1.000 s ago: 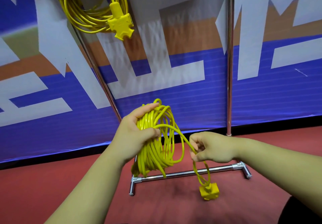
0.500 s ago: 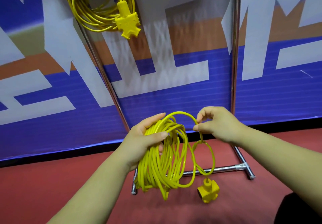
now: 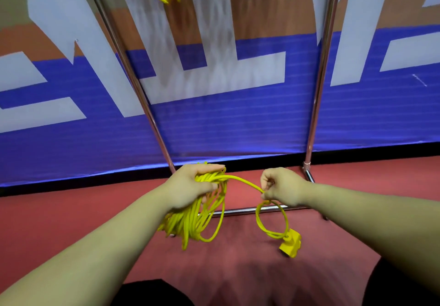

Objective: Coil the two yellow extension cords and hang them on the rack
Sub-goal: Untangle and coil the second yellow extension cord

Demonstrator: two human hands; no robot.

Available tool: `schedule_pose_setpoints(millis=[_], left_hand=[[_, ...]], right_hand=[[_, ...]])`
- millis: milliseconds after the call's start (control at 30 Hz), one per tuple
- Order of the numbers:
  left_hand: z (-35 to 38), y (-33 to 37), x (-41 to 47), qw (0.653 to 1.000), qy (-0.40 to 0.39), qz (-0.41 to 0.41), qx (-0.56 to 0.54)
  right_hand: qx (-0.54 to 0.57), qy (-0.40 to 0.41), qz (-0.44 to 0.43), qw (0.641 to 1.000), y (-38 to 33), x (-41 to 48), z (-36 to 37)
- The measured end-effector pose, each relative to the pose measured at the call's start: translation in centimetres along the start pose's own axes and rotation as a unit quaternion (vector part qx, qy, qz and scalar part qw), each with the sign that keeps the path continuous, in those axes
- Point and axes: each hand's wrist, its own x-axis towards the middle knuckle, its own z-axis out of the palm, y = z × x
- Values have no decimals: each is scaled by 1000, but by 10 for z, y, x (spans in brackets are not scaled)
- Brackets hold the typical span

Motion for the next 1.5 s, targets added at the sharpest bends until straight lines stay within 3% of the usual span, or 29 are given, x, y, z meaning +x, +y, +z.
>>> schedule_pose_setpoints(millis=[133, 300, 533, 600, 700, 833, 1033, 1267, 1500], left_hand=[[8, -19, 11, 999, -6, -12, -35], [21, -44, 26, 999, -24, -27, 2], [11, -131, 36, 995, -20, -72, 68], [13, -158, 34, 995, -6, -74, 71], [24, -187, 35, 995, 16, -102, -15], [41, -207, 36, 973, 63, -170, -144], [49, -217, 39, 942, 123, -229, -213], [42, -205, 42, 940, 160, -219, -208], [22, -154, 38, 965, 132, -153, -168]], right_hand=[[-17, -27, 29, 999, 19, 8, 4], [-120, -156, 97, 976, 59, 9, 25], [-156, -248, 128, 948, 95, 22, 120], [-154, -243, 134, 948, 105, 31, 146], [-151, -219, 154, 952, 119, 46, 175], [-136, -227, 193, 945, 135, 57, 208], [-107, -162, 223, 955, 148, 54, 230], [-51, -162, 225, 959, 150, 58, 210], [15, -69, 164, 984, 107, 54, 152]])
